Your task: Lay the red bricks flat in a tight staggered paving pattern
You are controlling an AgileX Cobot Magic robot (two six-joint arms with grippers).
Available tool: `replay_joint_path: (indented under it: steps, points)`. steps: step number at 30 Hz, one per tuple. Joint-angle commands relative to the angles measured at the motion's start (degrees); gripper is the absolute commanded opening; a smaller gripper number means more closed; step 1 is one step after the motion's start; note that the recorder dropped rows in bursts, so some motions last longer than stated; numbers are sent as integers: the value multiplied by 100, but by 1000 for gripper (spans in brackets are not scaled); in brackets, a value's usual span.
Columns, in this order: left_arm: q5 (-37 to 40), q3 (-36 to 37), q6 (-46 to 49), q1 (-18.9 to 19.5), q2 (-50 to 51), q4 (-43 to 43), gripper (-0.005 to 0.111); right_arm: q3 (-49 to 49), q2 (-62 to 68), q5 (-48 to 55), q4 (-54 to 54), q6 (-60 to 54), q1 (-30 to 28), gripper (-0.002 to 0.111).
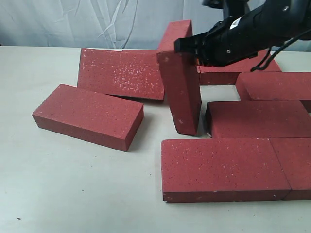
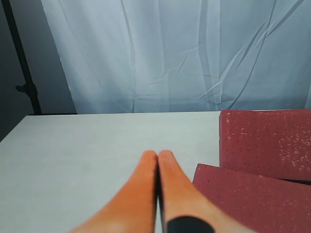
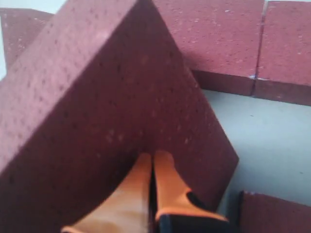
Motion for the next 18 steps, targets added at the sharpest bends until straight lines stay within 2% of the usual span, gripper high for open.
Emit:
replay_joint_path:
  steps: [1, 6, 10, 15, 18]
  points:
    - [-102, 21, -22, 1, 35, 18, 0, -31, 181, -462, 62, -100, 473, -1]
    - [-102, 21, -22, 1, 35, 18, 0, -31, 315, -635, 62, -100, 861, -1]
    - [-102, 21, -22, 1, 35, 18, 0, -31, 326, -635, 147, -100, 918, -1]
    - [-102, 21, -22, 1, 35, 18, 0, -31, 293, -288, 192, -85, 918, -1]
    - [-80, 21, -22, 1, 35, 18, 0, -31, 285, 262, 149, -85, 918, -1]
